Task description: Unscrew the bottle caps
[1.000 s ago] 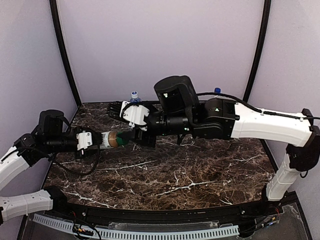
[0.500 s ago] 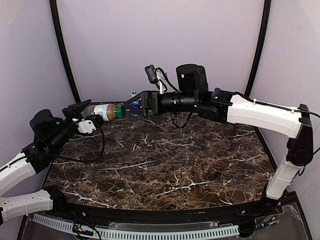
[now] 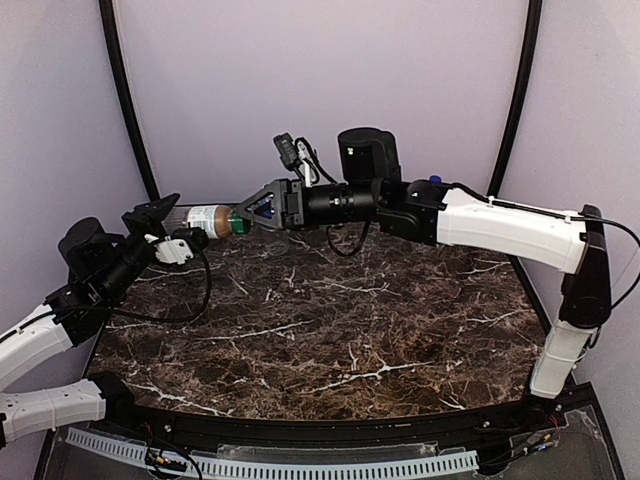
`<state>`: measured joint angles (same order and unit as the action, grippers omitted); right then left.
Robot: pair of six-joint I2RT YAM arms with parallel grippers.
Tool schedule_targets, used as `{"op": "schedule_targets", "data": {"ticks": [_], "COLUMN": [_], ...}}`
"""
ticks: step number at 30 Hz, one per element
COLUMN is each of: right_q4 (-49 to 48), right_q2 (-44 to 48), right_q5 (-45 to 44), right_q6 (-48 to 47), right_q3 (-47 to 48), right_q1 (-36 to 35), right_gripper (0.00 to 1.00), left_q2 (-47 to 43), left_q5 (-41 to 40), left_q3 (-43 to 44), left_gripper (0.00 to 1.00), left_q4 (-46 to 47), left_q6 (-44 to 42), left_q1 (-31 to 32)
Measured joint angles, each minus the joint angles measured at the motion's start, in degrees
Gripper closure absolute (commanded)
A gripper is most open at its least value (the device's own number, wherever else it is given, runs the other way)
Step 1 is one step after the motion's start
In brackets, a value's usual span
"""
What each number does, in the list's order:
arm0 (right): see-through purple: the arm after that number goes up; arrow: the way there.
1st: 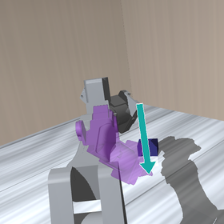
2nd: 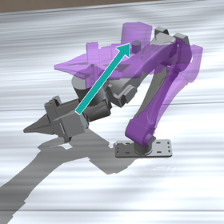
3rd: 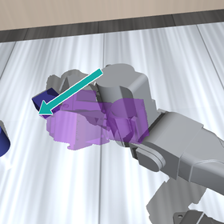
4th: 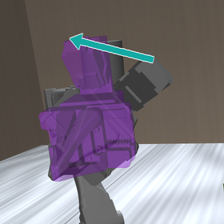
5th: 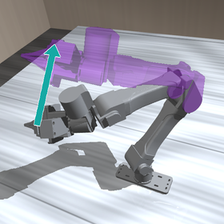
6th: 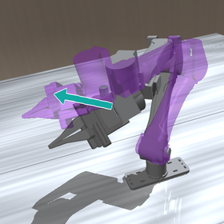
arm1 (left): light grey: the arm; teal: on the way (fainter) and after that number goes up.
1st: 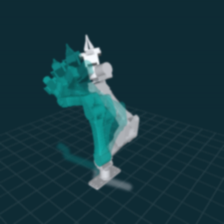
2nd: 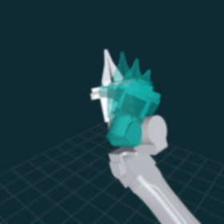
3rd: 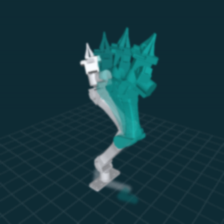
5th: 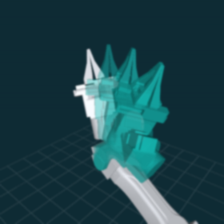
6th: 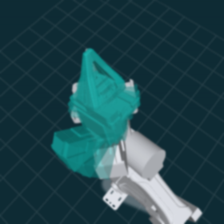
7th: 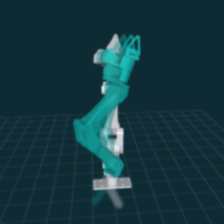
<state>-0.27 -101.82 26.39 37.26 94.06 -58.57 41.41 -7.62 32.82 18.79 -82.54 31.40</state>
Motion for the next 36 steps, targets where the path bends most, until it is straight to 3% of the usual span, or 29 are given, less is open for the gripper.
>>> {"op": "schedule_targets", "data": {"ticks": [5,16,23,27,36], "right_q4": [0.1,-1.4,-1.4,0.1,6.0], "right_q2": [-1.7,-3.1,-3.0,-2.8,1.4], "right_q5": [0.9,2.3,2.5,1.2,-11.0], "right_q6": [0.6,1.4,0.6,-2.7,-31.0], "right_q3": [0.1,0.1,0.1,0.0,-1.9], "right_q1": [0.0,0.0,0.0,-0.9,-7.6], "right_gripper": [0.38,1.00,1.00,1.00,1.00], "left_q2": [0.1,0.3,0.2,-0.7,-2.8], "left_q5": [0.0,-0.8,-0.7,0.3,9.2], "left_q3": [0.0,-0.1,-0.1,0.6,6.7], "left_gripper": [0.65,0.67,0.70,0.70,0.71], "left_q4": [0.1,-0.4,-0.7,-5.3,-27.6], "left_q6": [-0.2,-1.0,-0.7,1.5,14.2], "left_q1": [0.0,0.0,0.1,0.1,-0.4]}}
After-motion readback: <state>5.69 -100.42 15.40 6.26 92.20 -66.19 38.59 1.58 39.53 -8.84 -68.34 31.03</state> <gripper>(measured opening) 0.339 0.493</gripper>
